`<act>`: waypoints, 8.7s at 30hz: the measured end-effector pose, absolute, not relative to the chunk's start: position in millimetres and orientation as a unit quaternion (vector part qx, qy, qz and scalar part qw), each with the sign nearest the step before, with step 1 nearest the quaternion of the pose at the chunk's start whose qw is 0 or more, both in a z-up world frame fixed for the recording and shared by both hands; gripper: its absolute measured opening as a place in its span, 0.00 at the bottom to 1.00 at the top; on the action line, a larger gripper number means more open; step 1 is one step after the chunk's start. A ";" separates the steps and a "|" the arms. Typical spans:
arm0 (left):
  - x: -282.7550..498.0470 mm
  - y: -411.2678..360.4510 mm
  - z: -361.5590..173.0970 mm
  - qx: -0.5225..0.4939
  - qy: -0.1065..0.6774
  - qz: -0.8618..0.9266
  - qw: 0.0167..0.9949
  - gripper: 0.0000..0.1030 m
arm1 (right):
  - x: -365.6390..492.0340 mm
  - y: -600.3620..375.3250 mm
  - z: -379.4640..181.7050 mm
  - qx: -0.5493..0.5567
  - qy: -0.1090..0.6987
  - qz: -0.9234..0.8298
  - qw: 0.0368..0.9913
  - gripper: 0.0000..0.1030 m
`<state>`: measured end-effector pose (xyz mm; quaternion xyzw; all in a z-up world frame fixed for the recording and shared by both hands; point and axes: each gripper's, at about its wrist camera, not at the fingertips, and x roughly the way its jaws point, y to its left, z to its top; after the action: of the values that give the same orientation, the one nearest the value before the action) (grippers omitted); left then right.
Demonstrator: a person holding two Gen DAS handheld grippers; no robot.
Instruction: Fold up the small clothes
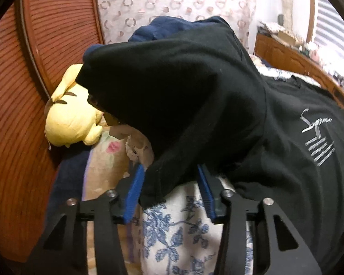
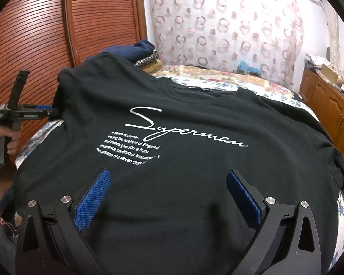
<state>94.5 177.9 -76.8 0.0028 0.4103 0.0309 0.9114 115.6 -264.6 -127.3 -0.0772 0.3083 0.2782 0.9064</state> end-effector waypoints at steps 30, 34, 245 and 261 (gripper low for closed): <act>82.2 32.0 27.9 0.082 0.347 -0.140 0.924 0.29 | 120.3 -263.2 -129.8 -0.071 0.321 0.279 0.902 1.00; 74.5 47.8 16.0 0.076 0.358 -0.115 0.924 0.51 | 121.2 -263.9 -129.3 -0.066 0.324 0.279 0.901 1.00; 141.9 -141.0 -68.0 0.088 0.399 -0.231 0.883 0.69 | 183.8 -445.9 -118.1 -0.044 0.337 0.236 0.910 0.35; 156.7 -138.3 -10.6 0.074 0.332 -0.256 0.905 0.69 | 215.5 -485.9 -152.9 0.004 0.380 0.188 0.906 0.45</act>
<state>156.7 -138.3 -10.6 0.0736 0.3318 -0.2563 0.9049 215.5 -485.9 -152.9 0.0045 0.3803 0.1879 0.9056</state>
